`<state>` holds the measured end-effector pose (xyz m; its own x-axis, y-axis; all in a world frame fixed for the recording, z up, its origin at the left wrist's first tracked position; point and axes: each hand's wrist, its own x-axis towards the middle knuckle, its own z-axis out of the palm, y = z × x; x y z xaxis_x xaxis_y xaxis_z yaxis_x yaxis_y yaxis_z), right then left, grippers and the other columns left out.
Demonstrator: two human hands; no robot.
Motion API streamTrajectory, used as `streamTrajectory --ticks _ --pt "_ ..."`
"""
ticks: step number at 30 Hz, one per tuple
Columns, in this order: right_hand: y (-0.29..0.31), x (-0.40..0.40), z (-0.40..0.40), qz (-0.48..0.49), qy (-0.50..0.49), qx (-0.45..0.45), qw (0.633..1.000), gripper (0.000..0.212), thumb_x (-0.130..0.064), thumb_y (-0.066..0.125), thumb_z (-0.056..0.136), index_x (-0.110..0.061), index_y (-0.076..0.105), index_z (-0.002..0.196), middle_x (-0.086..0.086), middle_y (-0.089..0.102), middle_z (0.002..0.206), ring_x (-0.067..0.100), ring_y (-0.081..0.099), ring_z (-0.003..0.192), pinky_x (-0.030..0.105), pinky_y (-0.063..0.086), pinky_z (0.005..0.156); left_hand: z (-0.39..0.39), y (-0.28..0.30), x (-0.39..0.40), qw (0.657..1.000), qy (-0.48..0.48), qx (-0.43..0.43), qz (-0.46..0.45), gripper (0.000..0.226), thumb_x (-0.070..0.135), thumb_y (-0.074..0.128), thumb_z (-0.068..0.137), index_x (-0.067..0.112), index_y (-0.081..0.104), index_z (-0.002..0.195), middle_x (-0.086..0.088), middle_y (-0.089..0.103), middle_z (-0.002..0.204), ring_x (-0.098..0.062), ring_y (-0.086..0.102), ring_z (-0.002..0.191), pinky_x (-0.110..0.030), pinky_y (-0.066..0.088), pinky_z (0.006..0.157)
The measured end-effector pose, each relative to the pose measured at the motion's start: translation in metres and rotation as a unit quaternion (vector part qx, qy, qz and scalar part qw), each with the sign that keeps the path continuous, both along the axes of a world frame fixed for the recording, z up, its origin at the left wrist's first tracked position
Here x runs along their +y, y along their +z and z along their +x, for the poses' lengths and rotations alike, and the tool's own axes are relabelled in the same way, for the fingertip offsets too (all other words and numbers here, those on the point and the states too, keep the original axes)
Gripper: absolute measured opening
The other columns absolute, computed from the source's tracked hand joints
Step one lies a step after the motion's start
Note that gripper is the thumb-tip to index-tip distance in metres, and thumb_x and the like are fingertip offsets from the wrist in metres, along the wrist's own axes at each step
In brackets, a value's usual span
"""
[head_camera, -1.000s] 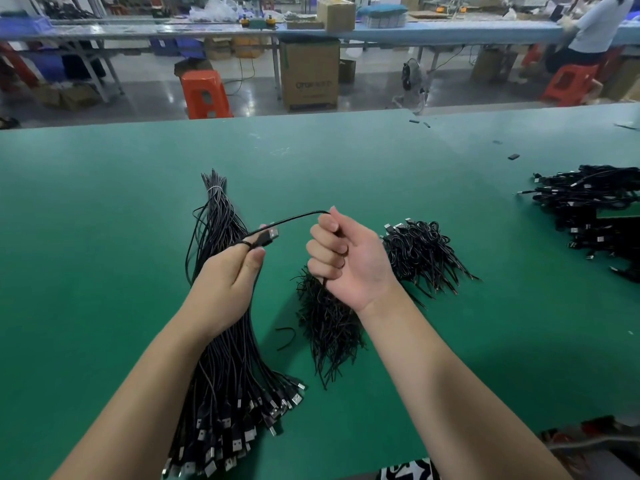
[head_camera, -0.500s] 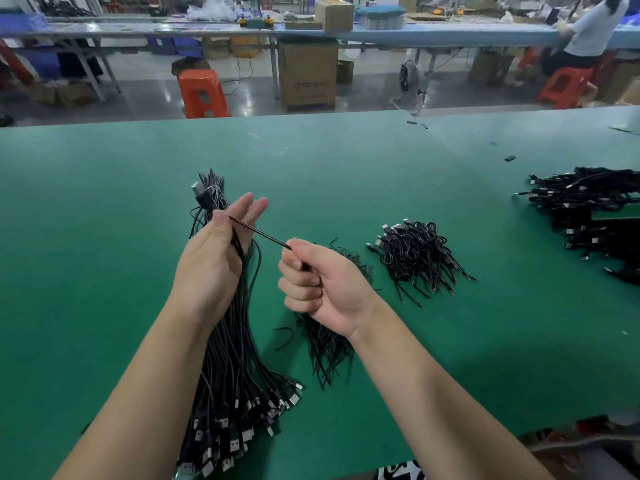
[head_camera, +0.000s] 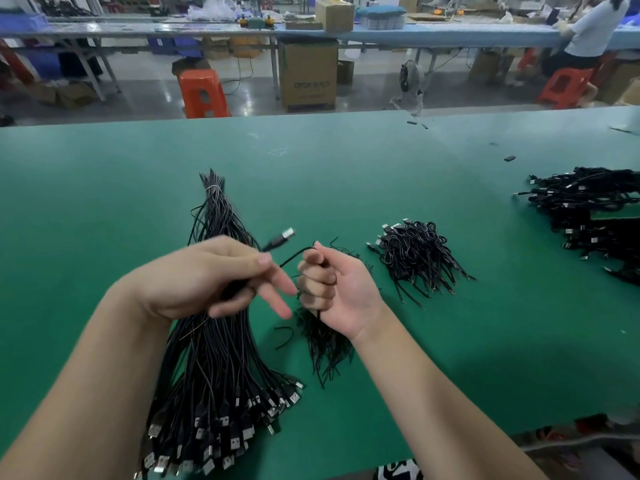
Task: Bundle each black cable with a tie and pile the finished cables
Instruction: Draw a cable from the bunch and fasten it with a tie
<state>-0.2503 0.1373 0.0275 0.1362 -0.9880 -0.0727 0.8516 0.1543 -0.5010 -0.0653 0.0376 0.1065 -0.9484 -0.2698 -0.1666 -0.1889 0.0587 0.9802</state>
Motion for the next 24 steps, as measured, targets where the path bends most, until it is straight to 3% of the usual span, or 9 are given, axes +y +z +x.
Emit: streamTrajectory --ticks 3,5,7,10,12,14,17,21,24 --pt "0.012 -0.002 -0.001 -0.015 -0.014 0.108 0.994 0.031 -0.029 0.045 0.102 -0.019 0.056 0.075 -0.011 0.026 0.054 0.006 0.016 0.042 0.018 0.017 0.035 -0.009 -0.015 0.002 0.993 0.039 -0.104 -0.026 0.045 0.037 0.047 0.098 0.003 0.072 0.112 -0.014 0.075 0.11 -0.025 0.073 0.07 -0.027 0.058 0.059" --pt "0.016 -0.001 0.0 -0.024 -0.028 0.205 0.978 0.03 -0.028 0.043 0.104 -0.019 0.056 0.078 -0.009 0.028 0.057 0.006 0.018 0.043 0.019 0.016 0.037 -0.013 -0.027 0.0 0.985 0.086 -0.132 -0.074 0.036 0.032 0.044 0.101 0.01 0.07 0.115 -0.006 0.075 0.114 -0.022 0.075 0.095 -0.029 0.06 0.082" --pt "0.016 0.003 0.001 -0.032 -0.03 0.277 0.96 0.03 -0.027 0.041 0.106 -0.019 0.056 0.081 -0.007 0.03 0.06 0.007 0.019 0.045 0.019 0.017 0.038 -0.017 -0.038 -0.001 0.981 0.142 -0.101 -0.082 0.031 0.027 0.04 0.106 0.019 0.069 0.112 -0.003 0.074 0.118 -0.014 0.072 0.104 -0.027 0.056 0.094" --pt "0.011 0.008 0.008 -0.04 -0.013 0.335 0.941 0.029 -0.032 0.043 0.107 -0.019 0.055 0.083 -0.007 0.033 0.06 0.008 0.021 0.047 0.018 0.02 0.04 -0.028 -0.047 -0.001 0.953 0.296 0.052 0.032 0.035 0.027 0.035 0.108 0.014 0.067 0.113 -0.007 0.074 0.114 -0.018 0.069 0.11 -0.032 0.053 0.1" --pt "0.003 0.008 0.018 -0.039 0.009 0.383 0.923 0.03 -0.035 0.043 0.107 -0.019 0.053 0.083 -0.008 0.036 0.06 0.008 0.023 0.047 0.017 0.023 0.042 -0.038 -0.046 0.0 0.908 0.385 0.126 0.105 0.039 0.029 0.031 0.109 0.007 0.064 0.112 -0.01 0.074 0.109 -0.021 0.071 0.106 -0.033 0.055 0.094" --pt "-0.005 0.006 0.029 -0.029 0.0 0.413 0.91 0.031 -0.032 0.041 0.108 -0.019 0.052 0.083 -0.007 0.038 0.059 0.006 0.026 0.046 0.017 0.023 0.043 -0.046 -0.043 0.003 0.878 0.397 0.177 0.202 0.044 0.032 0.028 0.11 0.004 0.063 0.109 -0.006 0.076 0.093 -0.017 0.074 0.088 -0.027 0.058 0.075" --pt "-0.015 0.003 0.03 -0.02 -0.072 0.543 0.836 0.03 -0.022 0.04 0.11 -0.018 0.054 0.083 -0.005 0.048 0.062 0.005 0.036 0.047 0.018 0.032 0.048 -0.047 -0.034 0.005 0.84 0.389 0.22 0.309 0.036 0.032 0.036 0.108 0.008 0.062 0.099 0.009 0.049 0.058 -0.006 0.045 0.047 -0.019 0.04 0.044" --pt "-0.017 0.001 0.019 -0.058 -0.112 0.676 0.726 0.027 -0.022 0.046 0.106 -0.018 0.065 0.088 -0.012 0.059 0.066 0.015 0.051 0.063 0.033 0.046 0.067 -0.042 -0.03 0.004 0.857 0.366 0.214 0.291 0.032 0.03 0.04 0.106 0.01 0.061 0.091 0.011 0.03 0.053 -0.005 0.025 0.043 -0.018 0.027 0.039" --pt "-0.009 0.0 0.015 -0.064 -0.099 0.694 0.71 0.022 -0.026 0.052 0.104 -0.018 0.073 0.104 -0.025 0.063 0.067 0.0 0.056 0.062 0.013 0.042 0.062 -0.042 -0.033 0.007 0.883 0.344 0.206 0.244 0.032 0.028 0.042 0.105 0.009 0.061 0.088 0.01 0.029 0.054 -0.006 0.027 0.043 -0.02 0.031 0.04"
